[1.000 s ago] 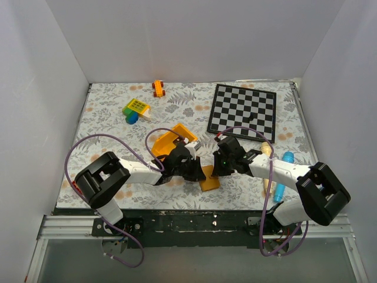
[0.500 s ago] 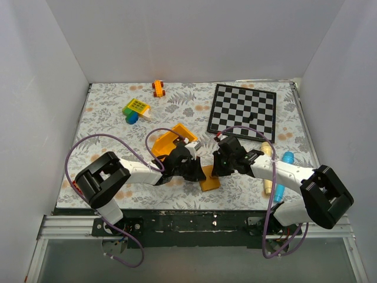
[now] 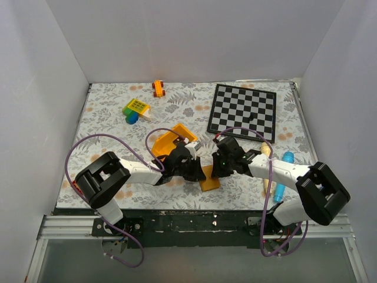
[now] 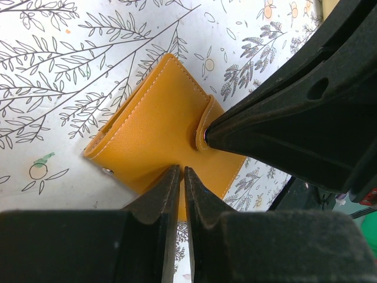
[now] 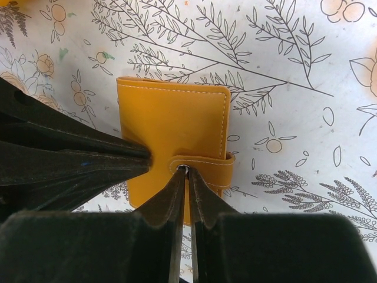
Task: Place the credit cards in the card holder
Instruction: Close the card holder at the center of the board.
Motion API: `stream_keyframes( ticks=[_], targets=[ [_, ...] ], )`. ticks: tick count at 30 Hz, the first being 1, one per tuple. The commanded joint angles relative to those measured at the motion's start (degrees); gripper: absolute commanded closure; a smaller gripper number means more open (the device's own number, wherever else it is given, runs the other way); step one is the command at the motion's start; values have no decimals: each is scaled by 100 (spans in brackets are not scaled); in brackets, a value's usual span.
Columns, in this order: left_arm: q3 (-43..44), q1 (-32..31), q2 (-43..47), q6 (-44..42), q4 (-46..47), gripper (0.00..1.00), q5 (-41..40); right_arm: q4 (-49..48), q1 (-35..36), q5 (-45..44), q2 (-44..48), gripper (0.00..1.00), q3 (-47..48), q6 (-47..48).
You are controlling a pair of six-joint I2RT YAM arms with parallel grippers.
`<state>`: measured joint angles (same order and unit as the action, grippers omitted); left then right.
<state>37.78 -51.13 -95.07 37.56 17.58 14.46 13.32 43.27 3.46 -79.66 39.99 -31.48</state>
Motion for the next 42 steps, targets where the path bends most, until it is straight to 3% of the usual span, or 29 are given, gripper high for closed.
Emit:
stream_keyframes(
  ticks=[1, 19, 42],
  targets=[
    [89, -55, -56, -82, -238, 92, -57, -163, 77, 32, -120, 86, 185, -16],
    [89, -55, -91, -100, -177, 93, -40, 284, 244, -267, -454, 86, 580, 134],
    [-95, -55, -100, -21, -53, 94, -92, 1041, 507, -390, -1623, 87, 1204, 125]
  ],
)
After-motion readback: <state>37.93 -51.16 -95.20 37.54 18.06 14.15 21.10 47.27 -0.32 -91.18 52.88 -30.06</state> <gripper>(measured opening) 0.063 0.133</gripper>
